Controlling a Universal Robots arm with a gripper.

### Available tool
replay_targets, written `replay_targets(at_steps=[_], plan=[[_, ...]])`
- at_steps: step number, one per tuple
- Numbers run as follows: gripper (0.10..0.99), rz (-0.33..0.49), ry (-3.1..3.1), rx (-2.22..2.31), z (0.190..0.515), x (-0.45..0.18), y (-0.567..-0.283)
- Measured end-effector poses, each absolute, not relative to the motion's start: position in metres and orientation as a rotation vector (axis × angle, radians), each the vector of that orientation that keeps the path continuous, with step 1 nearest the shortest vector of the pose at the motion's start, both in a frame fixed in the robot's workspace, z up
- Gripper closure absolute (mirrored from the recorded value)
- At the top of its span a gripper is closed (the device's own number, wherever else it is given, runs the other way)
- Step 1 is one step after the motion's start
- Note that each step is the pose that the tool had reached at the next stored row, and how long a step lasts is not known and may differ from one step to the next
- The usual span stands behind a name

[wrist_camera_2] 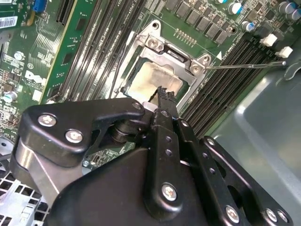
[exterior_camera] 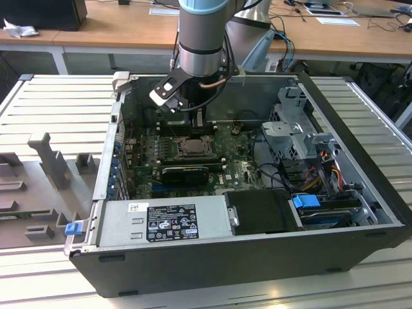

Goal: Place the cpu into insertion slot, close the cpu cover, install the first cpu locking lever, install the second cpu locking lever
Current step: 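Install the first cpu locking lever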

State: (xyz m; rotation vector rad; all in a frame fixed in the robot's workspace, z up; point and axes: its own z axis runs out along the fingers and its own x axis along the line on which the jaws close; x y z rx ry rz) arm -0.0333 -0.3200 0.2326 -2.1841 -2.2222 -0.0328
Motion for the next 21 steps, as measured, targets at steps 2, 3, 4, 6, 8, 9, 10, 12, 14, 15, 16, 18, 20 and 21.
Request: replay_targets(at_steps=[2, 3, 4, 6, 8, 9, 10, 12, 14, 15, 16, 18, 20, 21], plan=[[0.98, -0.033, -2.222, -2.184, 0.234, -0.033, -0.32], [0.98, -0.032, -2.222, -2.184, 0.234, -0.033, -0.32], [0.98, -0.032, -2.223, -2.184, 0.237, -0.034, -0.32], [0.98, -0.032, -2.223, -2.184, 0.242, -0.033, -0.32], [0.98, -0.032, -2.223, -2.184, 0.253, -0.034, -0.32], [0.98, -0.032, -2.223, -2.184, 0.258, -0.034, -0.32], [0.98, -0.032, -2.223, -2.184, 0.261, -0.033, -0.32], [0.98, -0.032, -2.223, -2.184, 0.273, -0.033, -0.32], [0.98, -0.017, -2.27, -2.147, 0.278, -0.033, -0.32], [0.98, -0.017, -2.303, -2.112, 0.278, -0.034, -0.32], [0.98, -0.016, -2.324, -2.089, 0.278, -0.034, -0.32], [0.98, -0.011, -2.371, -2.039, 0.278, -0.033, -0.32], [0.98, -0.003, -2.415, -1.993, 0.278, -0.033, -0.32], [0.98, -0.002, -2.423, -1.985, 0.278, -0.034, -0.32]])
